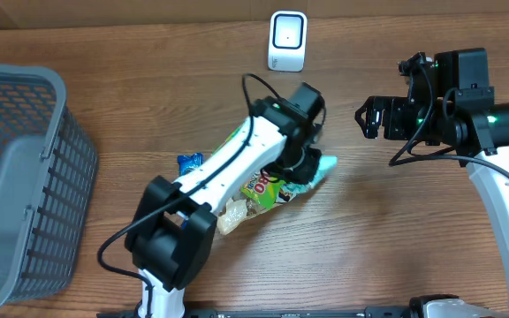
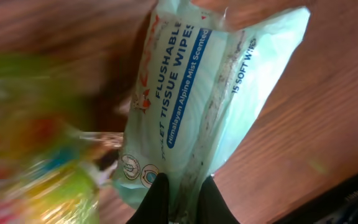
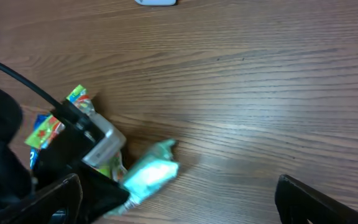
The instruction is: Scan the item barcode
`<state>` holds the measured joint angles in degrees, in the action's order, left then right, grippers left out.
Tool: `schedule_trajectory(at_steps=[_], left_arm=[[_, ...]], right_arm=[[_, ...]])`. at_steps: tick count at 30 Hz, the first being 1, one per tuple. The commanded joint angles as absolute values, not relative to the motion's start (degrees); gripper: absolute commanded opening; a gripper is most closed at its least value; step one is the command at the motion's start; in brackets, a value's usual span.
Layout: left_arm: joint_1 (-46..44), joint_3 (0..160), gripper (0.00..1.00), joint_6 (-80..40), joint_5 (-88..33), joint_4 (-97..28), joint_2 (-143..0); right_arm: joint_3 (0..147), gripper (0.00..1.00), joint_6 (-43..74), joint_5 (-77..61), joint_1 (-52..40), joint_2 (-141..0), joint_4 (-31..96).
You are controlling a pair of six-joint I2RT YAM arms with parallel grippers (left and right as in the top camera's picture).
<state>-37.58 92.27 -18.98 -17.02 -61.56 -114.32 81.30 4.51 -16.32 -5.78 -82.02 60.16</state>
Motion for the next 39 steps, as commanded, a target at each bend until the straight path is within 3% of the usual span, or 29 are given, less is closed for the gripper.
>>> schedule_trajectory(at_steps=[1,6,7,10,12,19,24,35,39], left_arm=[[-37.3,92.31,0.04,-19.97,-22.74,-60.9,-114.43],[-33.98,92.31,0.06,-19.94,-33.34,-60.97,-114.43],[-33.28,92.31,0.11,-20.01,-33.54,-61.12,-114.43],[-30.63,92.29,0.45,-20.01,-32.08,-61.63,-114.43],[-29.17,92.29,0.53,-20.21,-30.15,-61.63,-114.43],[-24.23,94.41,0.49,-20.14,-26.04,-64.01,-113.1],[-22.61,98.17,0.48,-22.96,-13.28,-70.19,-107.57],[-24.45,98.32,0.45,-24.95,-9.65,-71.96,-94.3],[-27.24,98.3,0.43,-30.26,-2.04,-76.29,-91.53]], right_arm=[[81.06,1.0,4.67,-16.62,-6.26,-82.11,60.14],[81.06,1.0,4.69,-16.64,-6.26,-82.11,60.12],[81.06,1.0,4.69,-16.64,-6.26,-82.11,60.14],[81.06,1.0,4.69,-16.67,-6.26,-82.11,60.31],[81.06,1.0,4.69,-16.69,-6.26,-82.11,60.6],[81.06,1.0,4.69,-16.67,-6.26,-82.11,63.88],[81.06,1.0,4.84,-16.86,-6.26,-82.11,64.73],[81.12,0.98,6.2,-18.33,-6.26,-82.04,64.86],[81.19,0.98,6.63,-18.31,-6.26,-82.04,64.05]])
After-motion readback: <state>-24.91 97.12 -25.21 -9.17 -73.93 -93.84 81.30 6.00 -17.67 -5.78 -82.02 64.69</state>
